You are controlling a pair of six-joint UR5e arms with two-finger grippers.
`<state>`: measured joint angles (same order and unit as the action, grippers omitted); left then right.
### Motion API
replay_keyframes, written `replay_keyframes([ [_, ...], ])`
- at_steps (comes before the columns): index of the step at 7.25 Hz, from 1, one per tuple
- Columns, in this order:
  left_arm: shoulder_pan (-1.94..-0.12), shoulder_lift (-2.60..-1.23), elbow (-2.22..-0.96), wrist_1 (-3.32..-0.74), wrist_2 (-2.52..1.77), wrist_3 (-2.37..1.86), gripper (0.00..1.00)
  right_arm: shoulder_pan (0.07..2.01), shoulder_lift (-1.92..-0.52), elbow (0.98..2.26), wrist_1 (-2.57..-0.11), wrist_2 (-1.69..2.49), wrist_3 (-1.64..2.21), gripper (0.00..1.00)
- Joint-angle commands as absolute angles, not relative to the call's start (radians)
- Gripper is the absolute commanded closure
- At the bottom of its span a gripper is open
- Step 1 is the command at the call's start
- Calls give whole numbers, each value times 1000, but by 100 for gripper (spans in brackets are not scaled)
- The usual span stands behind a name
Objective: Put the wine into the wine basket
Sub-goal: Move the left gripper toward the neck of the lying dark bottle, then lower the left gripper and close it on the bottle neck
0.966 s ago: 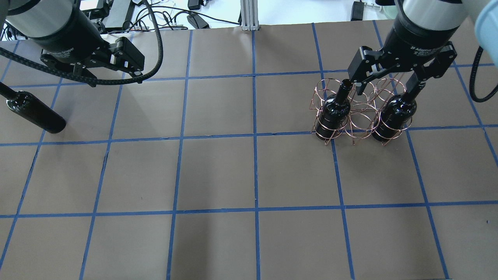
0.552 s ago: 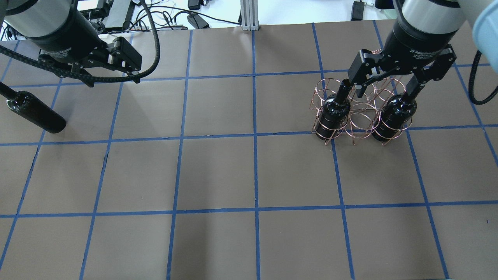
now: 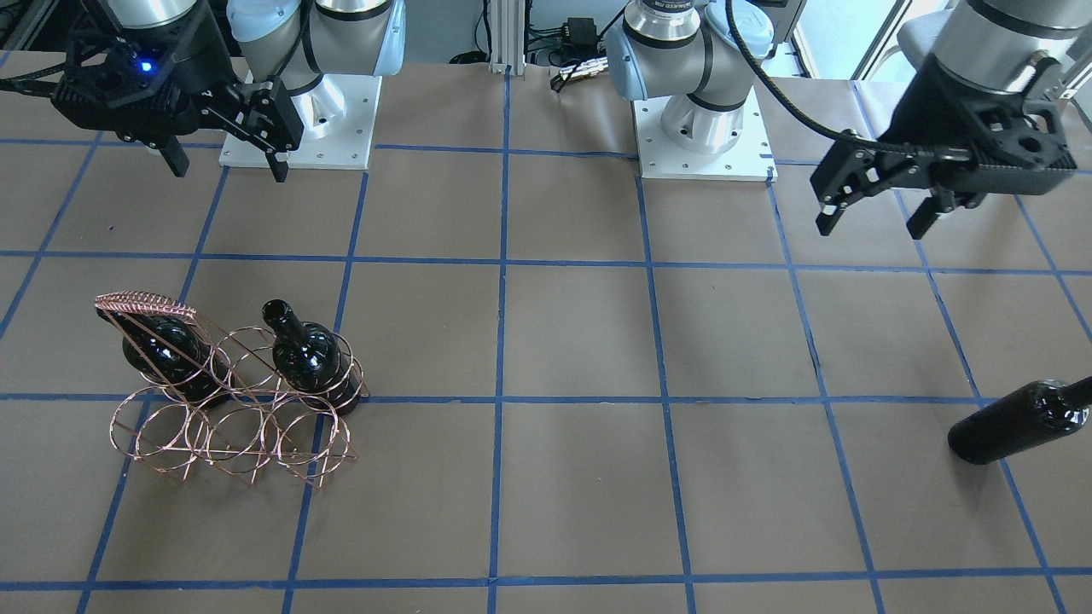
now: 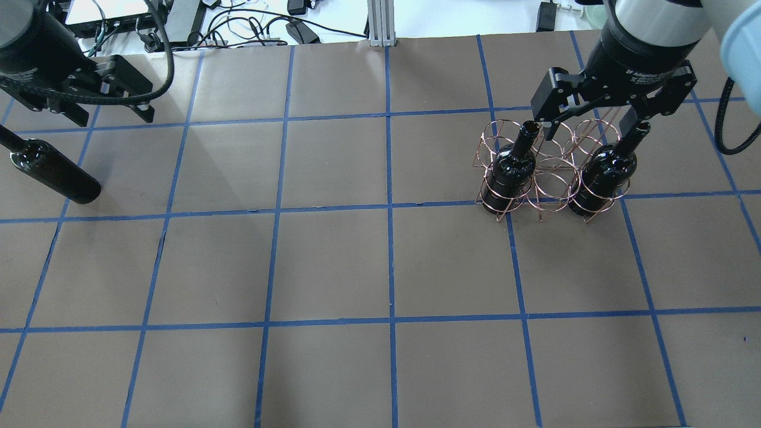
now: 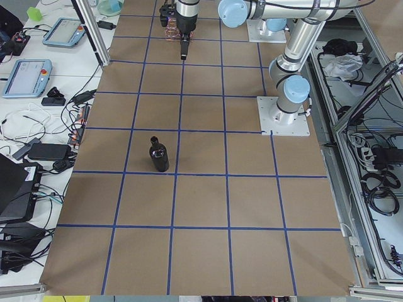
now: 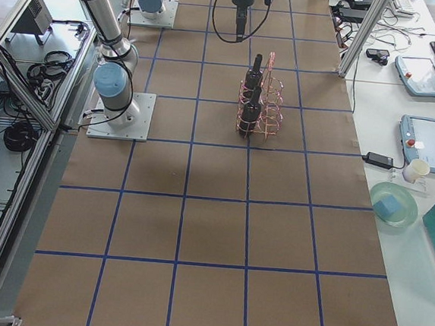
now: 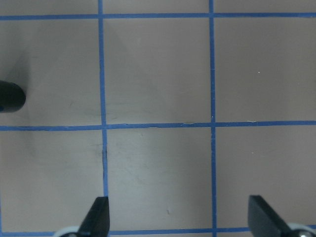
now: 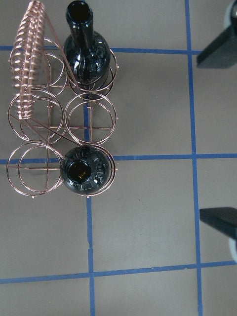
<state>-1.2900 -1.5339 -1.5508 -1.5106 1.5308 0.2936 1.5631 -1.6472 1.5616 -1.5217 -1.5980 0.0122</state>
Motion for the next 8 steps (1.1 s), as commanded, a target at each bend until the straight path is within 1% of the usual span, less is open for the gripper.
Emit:
replay_keyframes([
  [1, -1146, -1584, -1537, -1456, 1531, 485, 0, 1563, -1647, 1562, -1523, -1601, 12, 0],
  [5, -991, -1716, -1528, -1335, 1529, 678, 0, 1563, -1646, 1562, -1523, -1592, 9, 0],
  [6, -974, -1759, -1526, -1233, 1531, 745, 0, 1563, -1646, 1562, -1523, -1589, 0, 0],
  [7, -942, -1793, -1496, -1215, 1528, 762, 0, 1563, -1644, 1562, -1523, -1591, 0, 0],
  [8, -918, -1834, -1439, -1216, 1525, 808, 0, 1563, -1643, 1562, -1525, -1592, -2, 0],
])
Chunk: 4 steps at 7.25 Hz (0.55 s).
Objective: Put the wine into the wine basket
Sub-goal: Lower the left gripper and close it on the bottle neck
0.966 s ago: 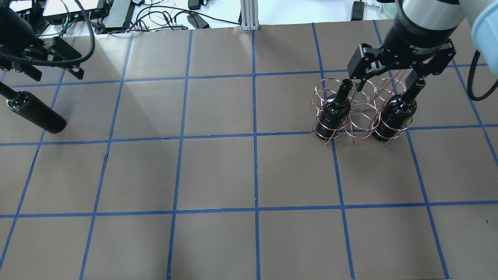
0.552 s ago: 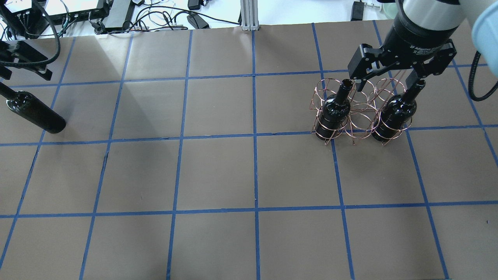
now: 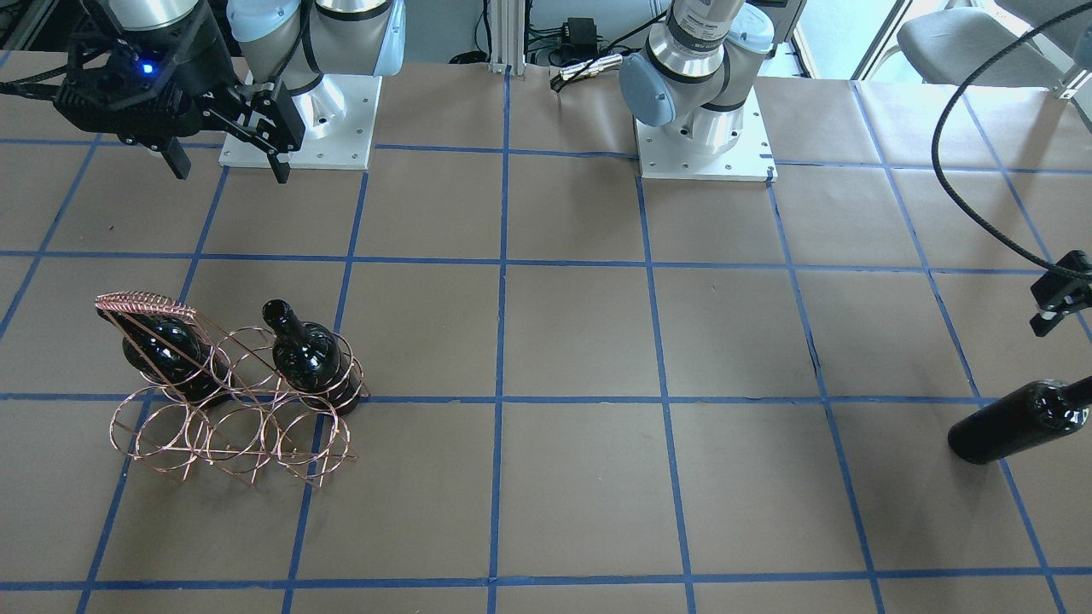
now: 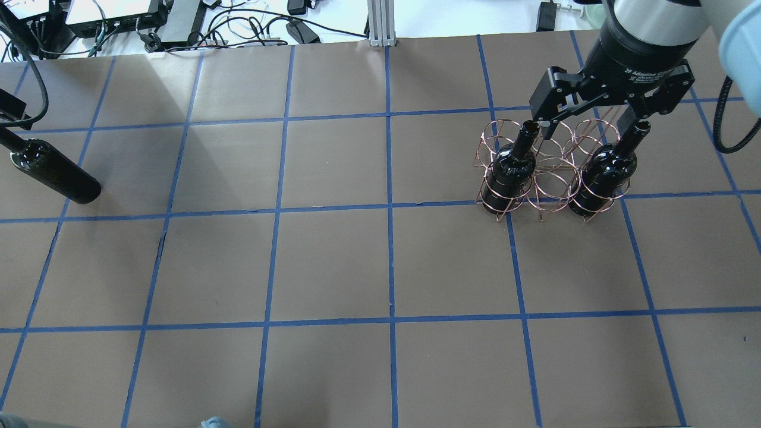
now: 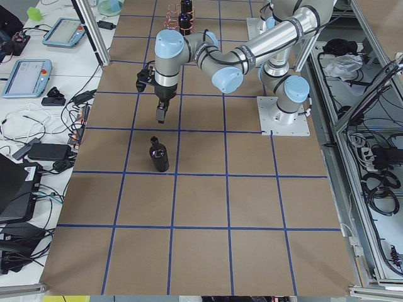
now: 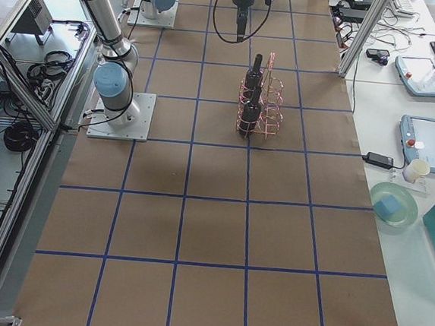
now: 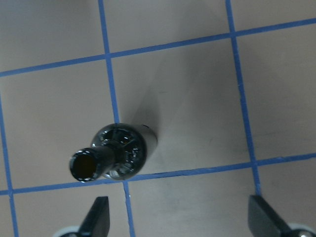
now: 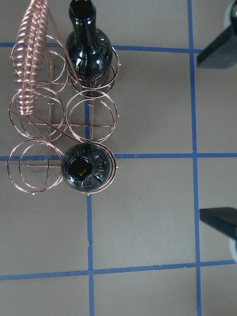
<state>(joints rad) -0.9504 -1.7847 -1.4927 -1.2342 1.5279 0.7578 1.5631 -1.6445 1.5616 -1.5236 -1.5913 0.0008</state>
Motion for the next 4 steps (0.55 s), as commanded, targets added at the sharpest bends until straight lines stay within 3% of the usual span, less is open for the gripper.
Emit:
replay_keyframes([
  [1, -902, -1867, -1409, -1218, 1520, 833, 0, 1563, -1640, 1562, -1525, -1589, -2, 0],
  [4, -887, -1936, -1379, -1212, 1508, 858, 5, 1563, -1638, 1563, -1548, -1585, -2, 0],
])
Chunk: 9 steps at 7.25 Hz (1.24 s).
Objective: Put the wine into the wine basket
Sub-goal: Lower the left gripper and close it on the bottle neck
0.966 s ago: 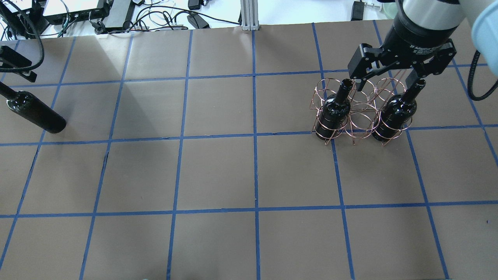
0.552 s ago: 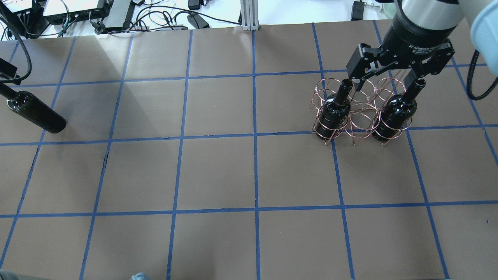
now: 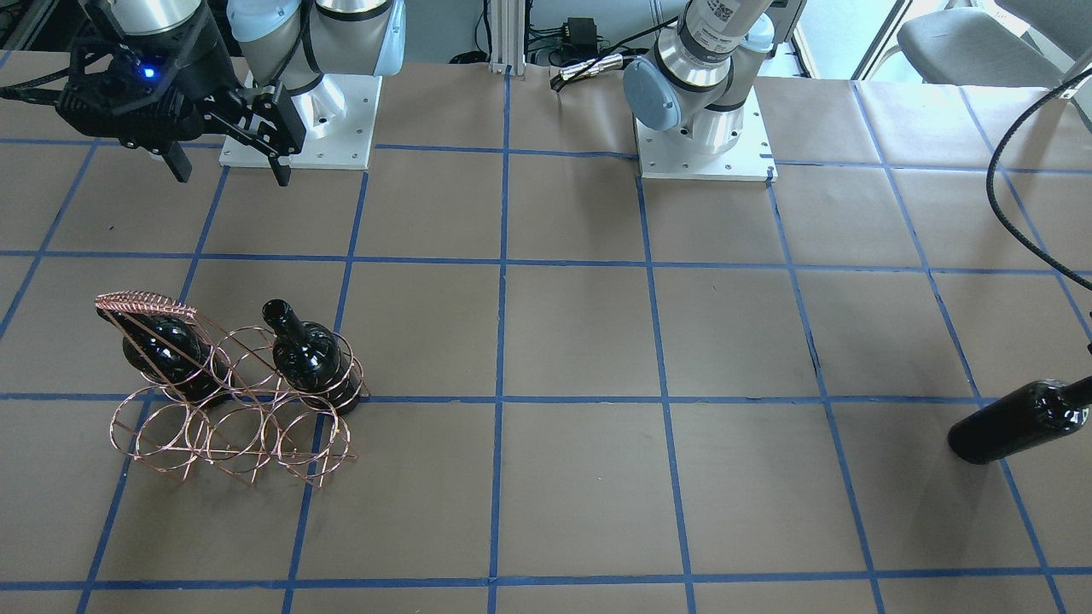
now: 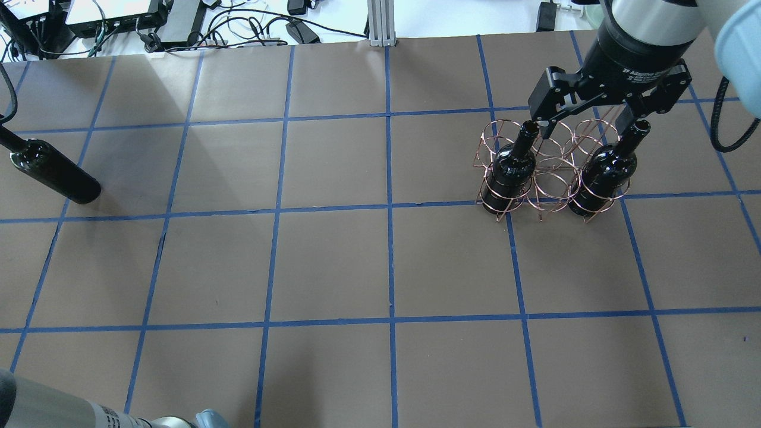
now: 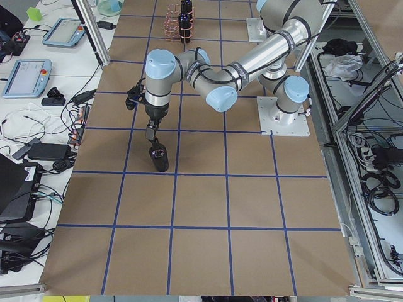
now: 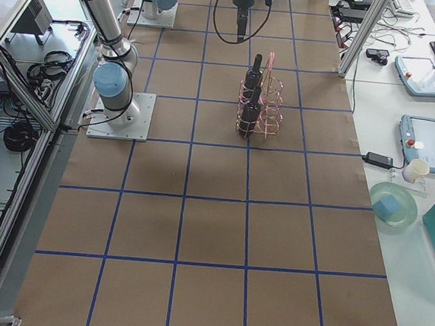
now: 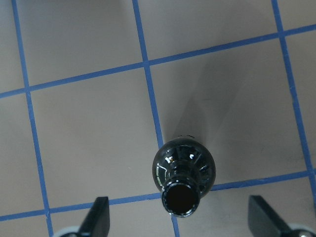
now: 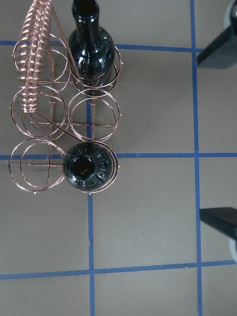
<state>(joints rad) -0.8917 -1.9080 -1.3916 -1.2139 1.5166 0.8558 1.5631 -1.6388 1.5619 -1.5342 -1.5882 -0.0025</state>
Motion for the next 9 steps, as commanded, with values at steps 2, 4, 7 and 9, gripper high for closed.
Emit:
replay_keyframes([
  [2, -887, -1954, -1381, -1212, 1474, 825, 9, 1563, -1638, 1563, -1559, -1586, -2, 0],
  [4, -887, -1976, -1381, -1213, 1477, 825, 14, 1563, -1638, 1563, -1560, -1586, -2, 0],
  [7, -894, -1993, -1382, -1221, 1483, 824, 31, 1563, -1641, 1563, -1560, -1586, 0, 0],
  [9, -894, -1994, -1382, -1226, 1488, 824, 51, 1563, -1641, 1563, -1560, -1586, -2, 0],
])
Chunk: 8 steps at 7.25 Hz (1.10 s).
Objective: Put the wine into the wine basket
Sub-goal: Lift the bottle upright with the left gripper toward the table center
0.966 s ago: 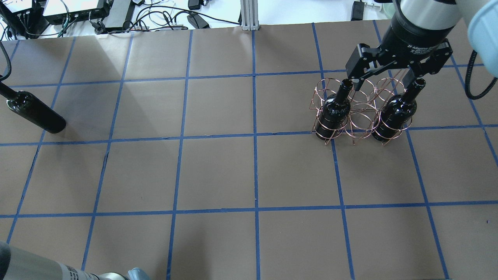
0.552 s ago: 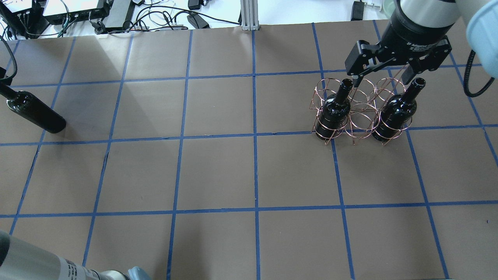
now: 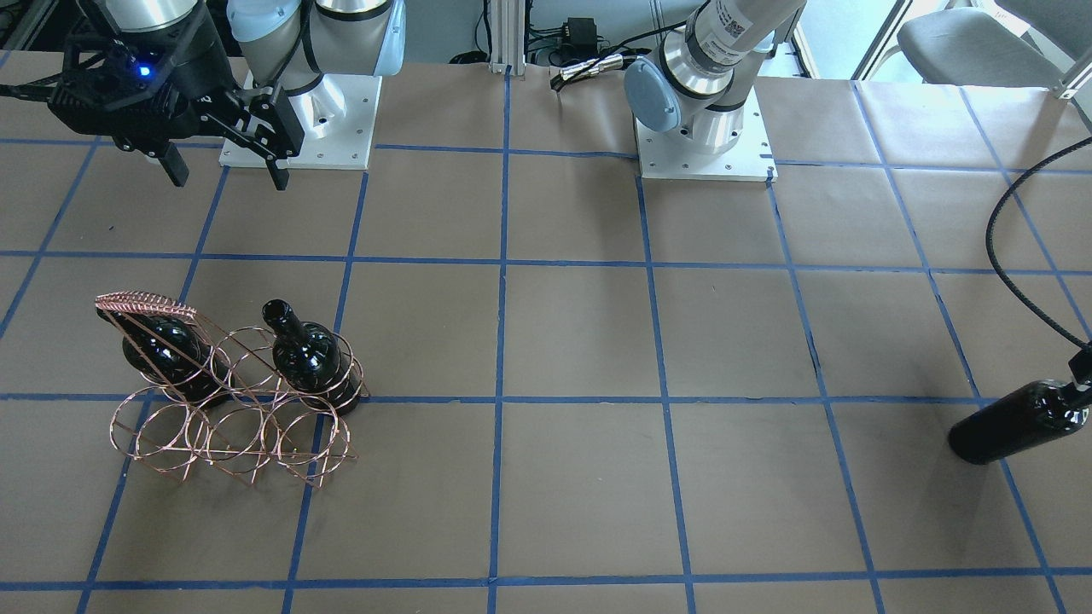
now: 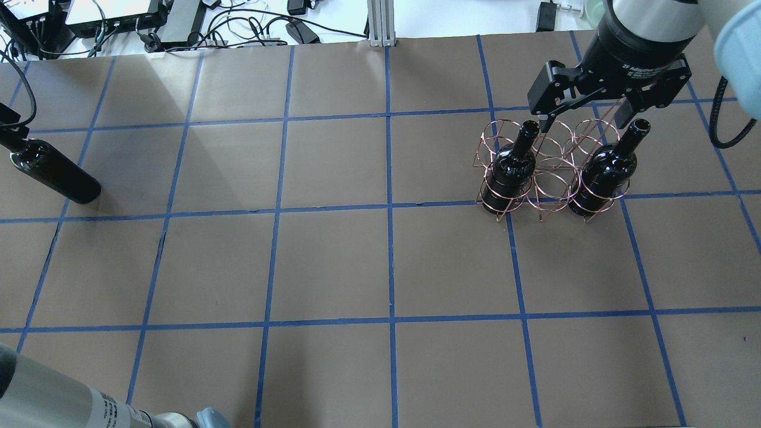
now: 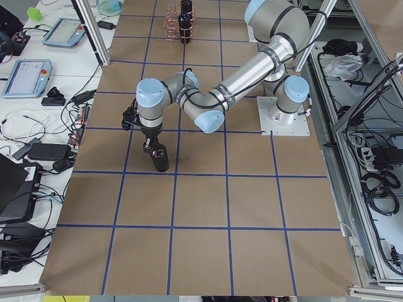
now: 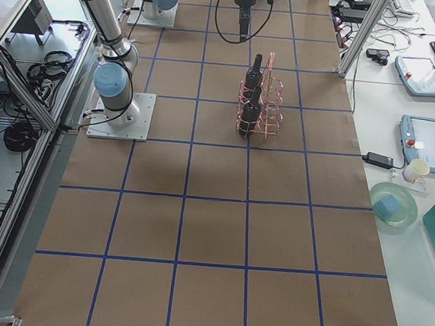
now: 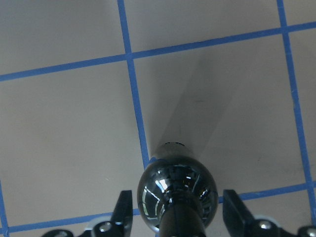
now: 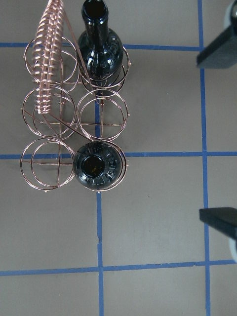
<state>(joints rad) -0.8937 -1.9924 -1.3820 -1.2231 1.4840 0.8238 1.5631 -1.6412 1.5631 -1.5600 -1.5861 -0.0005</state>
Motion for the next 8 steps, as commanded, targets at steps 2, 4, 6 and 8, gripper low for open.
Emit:
replay_keyframes([
  [2, -894, -1993, -1384, -1233, 1489, 827, 100, 1563, -1640, 1563, -1560, -1586, -2, 0],
  [4, -894, -1988, -1384, -1247, 1488, 827, 100, 1563, -1641, 1565, -1560, -1586, -2, 0],
  [6, -957, -1938, -1382, -1287, 1489, 716, 100, 1563, -1641, 1565, -1560, -1586, -2, 0],
  [8, -1066, -1882, -1394, -1298, 1497, 587, 100, 1563, -1640, 1565, -1560, -1586, -2, 0],
])
